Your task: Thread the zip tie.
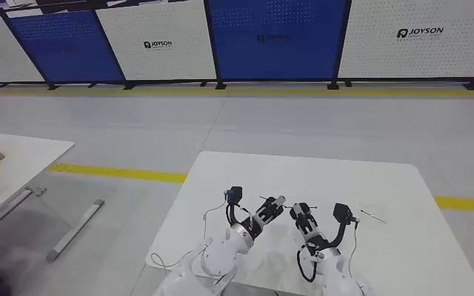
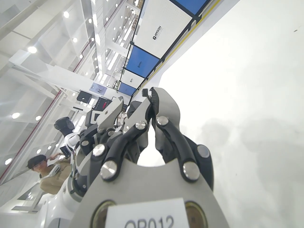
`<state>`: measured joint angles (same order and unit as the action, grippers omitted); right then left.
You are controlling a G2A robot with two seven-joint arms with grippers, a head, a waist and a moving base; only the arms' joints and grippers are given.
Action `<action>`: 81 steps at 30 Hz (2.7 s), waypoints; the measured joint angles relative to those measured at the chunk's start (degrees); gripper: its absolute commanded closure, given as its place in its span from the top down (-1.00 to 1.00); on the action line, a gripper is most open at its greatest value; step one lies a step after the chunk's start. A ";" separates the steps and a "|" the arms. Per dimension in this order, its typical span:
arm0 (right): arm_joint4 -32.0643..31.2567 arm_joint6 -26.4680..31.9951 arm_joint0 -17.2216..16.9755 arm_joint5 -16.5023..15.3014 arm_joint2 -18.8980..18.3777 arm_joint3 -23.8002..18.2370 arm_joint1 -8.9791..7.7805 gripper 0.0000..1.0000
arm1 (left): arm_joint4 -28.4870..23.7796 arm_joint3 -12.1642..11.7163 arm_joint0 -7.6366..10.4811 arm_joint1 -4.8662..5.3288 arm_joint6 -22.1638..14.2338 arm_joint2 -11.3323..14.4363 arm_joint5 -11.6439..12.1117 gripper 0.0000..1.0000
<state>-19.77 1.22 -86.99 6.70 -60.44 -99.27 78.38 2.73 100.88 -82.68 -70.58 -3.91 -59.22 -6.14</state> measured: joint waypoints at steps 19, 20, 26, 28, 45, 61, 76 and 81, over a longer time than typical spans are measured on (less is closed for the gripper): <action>-0.10 -0.19 -0.31 -0.68 -0.18 0.08 0.31 -1.00 | 0.77 -0.50 0.30 -0.30 -0.11 0.35 -1.12 -1.00; -0.18 -0.14 -0.28 -0.68 -0.15 0.12 0.32 -1.00 | 0.81 -0.47 0.27 -0.30 -0.24 0.37 -0.94 -1.00; -0.78 0.34 -0.21 -0.73 0.04 0.23 0.39 -1.00 | 0.94 -0.14 -0.15 -0.23 -1.06 0.10 0.23 -1.00; -0.88 0.73 -0.21 -0.78 0.13 0.27 0.40 -1.00 | 0.93 -0.05 -0.31 -0.20 -1.19 -0.05 0.55 -1.00; -1.54 -0.01 -1.78 -1.94 -0.88 -1.27 0.29 -1.00 | 3.98 1.07 -1.70 0.12 -2.20 -0.68 0.28 -1.00; -3.42 0.21 -2.53 -2.64 -0.85 -1.43 0.28 -1.00 | 4.78 1.11 -1.86 0.00 -1.95 -0.17 0.13 -0.96; -1.92 1.71 -2.77 -4.44 -1.54 -1.27 0.24 -1.00 | 4.83 1.02 -1.78 -0.14 -2.26 0.36 0.94 -1.00; -0.40 2.10 -2.92 -4.75 -2.01 -1.20 0.25 -0.46 | 5.11 1.10 -1.93 -0.12 -1.83 0.13 1.05 -1.00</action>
<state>-20.17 3.31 -89.91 1.95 -62.46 -100.47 78.63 7.83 101.97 -84.61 -70.70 -5.74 -59.10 -5.09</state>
